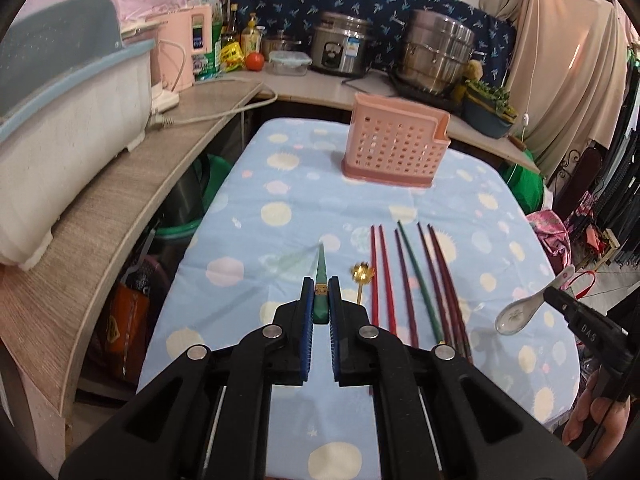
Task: Organize utensils
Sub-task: 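Lift the green chopstick into the pink basket with the left tool while the right drops the spoon in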
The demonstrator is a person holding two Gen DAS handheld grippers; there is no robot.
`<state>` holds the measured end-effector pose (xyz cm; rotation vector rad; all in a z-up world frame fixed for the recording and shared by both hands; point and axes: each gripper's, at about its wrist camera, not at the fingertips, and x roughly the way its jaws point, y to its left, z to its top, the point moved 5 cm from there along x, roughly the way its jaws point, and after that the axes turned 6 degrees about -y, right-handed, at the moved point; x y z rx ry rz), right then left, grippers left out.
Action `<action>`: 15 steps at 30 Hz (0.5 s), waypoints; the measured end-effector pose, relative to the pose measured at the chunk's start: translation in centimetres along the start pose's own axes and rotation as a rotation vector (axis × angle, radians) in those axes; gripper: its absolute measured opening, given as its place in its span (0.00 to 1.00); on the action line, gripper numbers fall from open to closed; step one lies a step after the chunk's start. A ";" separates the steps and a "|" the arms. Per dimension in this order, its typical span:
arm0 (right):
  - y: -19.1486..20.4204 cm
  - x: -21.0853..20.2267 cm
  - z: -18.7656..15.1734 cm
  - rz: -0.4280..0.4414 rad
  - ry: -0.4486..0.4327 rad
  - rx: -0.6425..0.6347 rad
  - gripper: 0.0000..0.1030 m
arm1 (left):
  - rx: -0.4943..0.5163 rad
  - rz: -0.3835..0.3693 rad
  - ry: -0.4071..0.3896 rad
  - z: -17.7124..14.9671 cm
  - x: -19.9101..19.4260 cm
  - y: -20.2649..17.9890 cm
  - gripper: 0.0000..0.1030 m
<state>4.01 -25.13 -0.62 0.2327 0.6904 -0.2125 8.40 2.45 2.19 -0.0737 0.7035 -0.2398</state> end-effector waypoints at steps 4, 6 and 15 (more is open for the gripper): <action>-0.2 0.2 1.5 0.028 -0.008 0.007 0.06 | -0.004 -0.001 -0.046 3.2 -0.1 -0.4 0.07; -0.1 0.5 2.6 0.045 -0.016 0.004 0.06 | -0.004 0.005 -0.072 5.1 0.1 -0.6 0.07; 1.4 4.1 11.2 0.139 -0.077 0.018 0.06 | -0.005 -0.014 -0.188 15.6 1.2 -2.7 0.07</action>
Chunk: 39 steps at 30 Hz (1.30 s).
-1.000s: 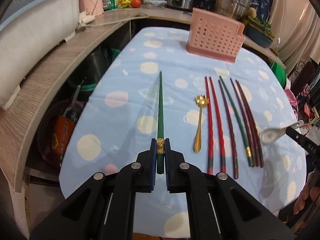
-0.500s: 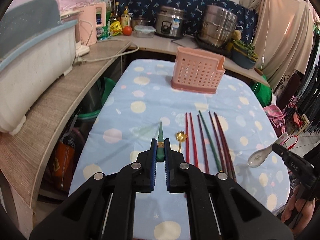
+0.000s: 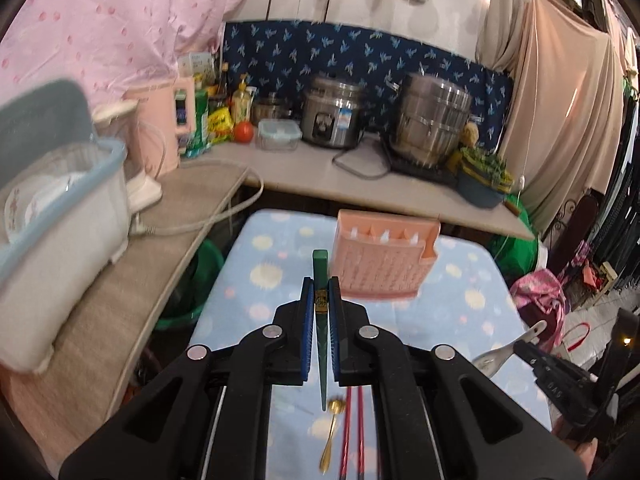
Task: Organize utensils
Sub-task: 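Lift the green chopstick into the pink basket with the left tool while the right drops the spoon in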
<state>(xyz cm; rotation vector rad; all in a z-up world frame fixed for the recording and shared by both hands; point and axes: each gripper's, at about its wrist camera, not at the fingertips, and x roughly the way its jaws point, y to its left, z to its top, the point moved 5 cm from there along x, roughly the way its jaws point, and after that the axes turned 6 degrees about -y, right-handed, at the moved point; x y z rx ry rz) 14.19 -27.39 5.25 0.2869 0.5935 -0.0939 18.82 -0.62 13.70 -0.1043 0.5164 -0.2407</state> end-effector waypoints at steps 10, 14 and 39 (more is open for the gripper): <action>1.4 9.5 10.8 -0.026 -0.099 -0.011 0.06 | 0.006 -0.066 -0.166 11.7 5.2 -3.3 0.07; 0.8 13.0 12.9 -0.046 -0.093 -0.001 0.06 | -0.006 -0.081 -0.189 14.0 8.7 -4.4 0.07; 0.7 17.2 9.5 -0.048 -0.020 -0.021 0.22 | 0.010 -0.032 -0.023 7.4 17.4 -4.2 0.31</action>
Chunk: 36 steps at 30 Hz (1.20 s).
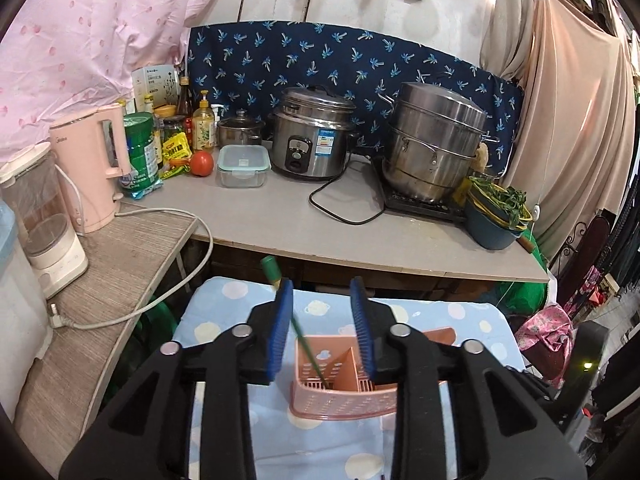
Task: Organize utensils
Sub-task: 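Lift the green chopstick into the pink basket with the left tool while the right drops the spoon in, then grasp a dark red chopstick with the right tool while the left tool moves to the gold spoon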
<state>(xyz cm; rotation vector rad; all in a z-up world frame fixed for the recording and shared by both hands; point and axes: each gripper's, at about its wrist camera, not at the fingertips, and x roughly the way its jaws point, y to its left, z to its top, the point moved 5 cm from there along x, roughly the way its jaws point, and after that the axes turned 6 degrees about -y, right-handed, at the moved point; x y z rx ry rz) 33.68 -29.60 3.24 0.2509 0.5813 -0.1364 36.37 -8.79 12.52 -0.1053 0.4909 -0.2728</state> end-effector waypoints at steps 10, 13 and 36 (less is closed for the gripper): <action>0.4 -9.9 -5.1 0.000 -0.019 -0.027 0.45 | 0.036 0.028 0.020 -4.8 -6.9 0.5 0.47; 0.3 -12.5 -8.0 -0.009 0.005 -0.036 0.45 | 0.052 0.029 0.062 -8.2 -8.9 0.5 0.47; -1.3 -18.6 -25.5 -0.052 0.211 -0.072 0.46 | 0.047 0.104 0.380 -28.9 -14.2 4.5 0.48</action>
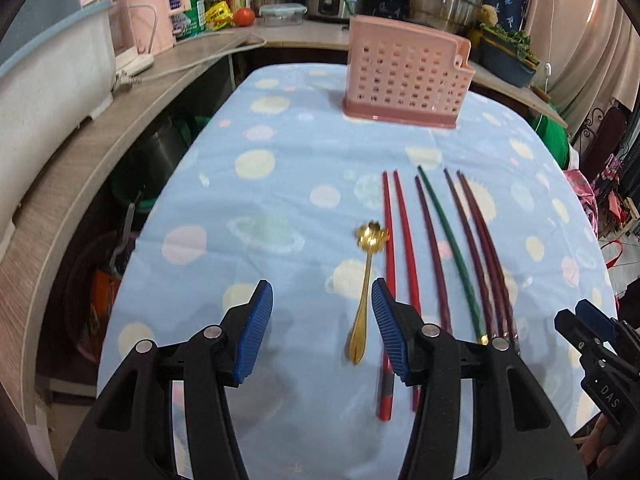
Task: Organize utensils
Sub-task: 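Grasp a dark red chopstick with the right tool while the left tool moves to the gold spoon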
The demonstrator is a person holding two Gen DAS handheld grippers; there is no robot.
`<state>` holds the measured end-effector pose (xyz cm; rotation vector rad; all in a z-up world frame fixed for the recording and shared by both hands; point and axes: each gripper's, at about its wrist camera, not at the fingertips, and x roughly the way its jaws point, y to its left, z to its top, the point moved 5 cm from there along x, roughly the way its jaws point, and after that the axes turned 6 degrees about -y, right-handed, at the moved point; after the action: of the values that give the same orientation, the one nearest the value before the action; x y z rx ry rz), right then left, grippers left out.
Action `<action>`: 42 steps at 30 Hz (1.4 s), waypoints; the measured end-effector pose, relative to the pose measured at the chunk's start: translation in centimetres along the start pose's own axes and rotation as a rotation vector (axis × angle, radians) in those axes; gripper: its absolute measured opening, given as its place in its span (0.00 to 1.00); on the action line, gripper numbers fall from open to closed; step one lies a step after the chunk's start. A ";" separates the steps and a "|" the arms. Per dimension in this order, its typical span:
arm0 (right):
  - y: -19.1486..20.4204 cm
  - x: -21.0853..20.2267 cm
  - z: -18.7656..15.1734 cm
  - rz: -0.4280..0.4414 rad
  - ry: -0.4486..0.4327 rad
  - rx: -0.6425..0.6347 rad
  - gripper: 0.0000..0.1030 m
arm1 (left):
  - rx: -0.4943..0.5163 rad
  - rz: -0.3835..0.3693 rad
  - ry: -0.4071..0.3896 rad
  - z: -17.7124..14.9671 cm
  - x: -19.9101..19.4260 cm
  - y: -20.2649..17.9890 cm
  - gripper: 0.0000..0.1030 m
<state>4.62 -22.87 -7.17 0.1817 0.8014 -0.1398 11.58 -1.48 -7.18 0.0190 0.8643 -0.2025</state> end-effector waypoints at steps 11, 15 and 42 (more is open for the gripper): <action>1.1 1.4 -2.6 0.000 0.040 -0.033 0.46 | -0.006 0.002 0.031 -2.1 0.7 0.0 0.49; 1.2 1.8 -2.9 0.001 0.047 -0.037 0.40 | -0.006 0.000 0.037 -2.5 1.0 -0.1 0.49; 1.5 3.3 -3.2 -0.003 0.063 -0.065 0.15 | -0.006 -0.029 0.084 -3.3 3.2 -0.8 0.49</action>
<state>4.91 -20.94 -11.58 0.1243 0.8681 -0.1114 11.02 -2.45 -11.69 0.0095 0.9490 -0.2281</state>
